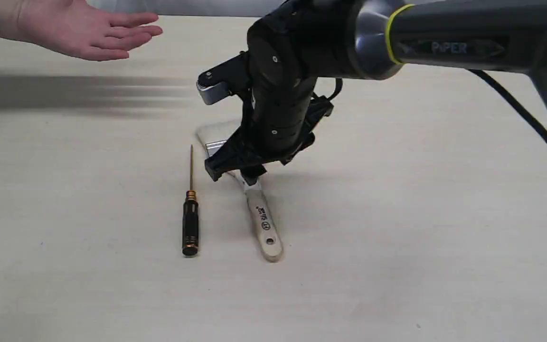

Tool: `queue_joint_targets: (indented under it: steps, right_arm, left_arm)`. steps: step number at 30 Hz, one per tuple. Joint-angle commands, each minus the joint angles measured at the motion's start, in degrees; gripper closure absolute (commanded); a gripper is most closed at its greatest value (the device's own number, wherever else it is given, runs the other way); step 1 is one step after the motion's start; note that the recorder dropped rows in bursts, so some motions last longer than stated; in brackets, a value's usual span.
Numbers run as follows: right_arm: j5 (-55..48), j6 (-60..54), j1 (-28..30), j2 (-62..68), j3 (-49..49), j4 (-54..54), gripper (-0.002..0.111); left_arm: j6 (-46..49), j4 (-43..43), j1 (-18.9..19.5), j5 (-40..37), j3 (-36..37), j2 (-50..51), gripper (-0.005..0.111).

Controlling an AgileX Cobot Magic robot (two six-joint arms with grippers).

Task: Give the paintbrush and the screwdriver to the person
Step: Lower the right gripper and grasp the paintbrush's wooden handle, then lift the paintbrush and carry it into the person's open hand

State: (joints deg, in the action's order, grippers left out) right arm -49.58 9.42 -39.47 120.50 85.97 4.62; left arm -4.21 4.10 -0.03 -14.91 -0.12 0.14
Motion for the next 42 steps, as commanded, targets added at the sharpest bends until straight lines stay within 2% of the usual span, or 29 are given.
queue_joint_targets:
  steps: [1,22,24,31,37,42]
  right_arm:
    - [0.55,-2.76,-0.04,1.49,1.35,-3.00,0.053]
    - [6.56,-0.48,-0.04,6.76,1.35,-3.73,0.054]
    - [6.90,-0.33,-0.04,6.76,1.35,-3.73,0.062]
    - [5.18,-0.33,-0.04,6.76,1.35,-1.77,0.104]
    - [4.72,-0.33,-0.04,5.76,1.35,-1.01,0.104]
    - [4.63,-0.33,-0.58,-0.51,1.35,-1.16,0.104]
  left_arm:
    - [-0.12,-0.04,-0.27,0.62,0.12,-0.14,0.107]
    - [-0.12,-0.04,-0.27,0.62,0.12,-0.14,0.107]
    - [-0.12,-0.04,-0.27,0.62,0.12,-0.14,0.107]
    - [-0.12,-0.25,-0.27,0.59,0.12,-0.14,0.107]
    - [-0.12,-0.25,-0.27,0.59,0.12,-0.14,0.107]
    - [-0.12,-0.25,-0.27,0.59,0.12,-0.14,0.107]
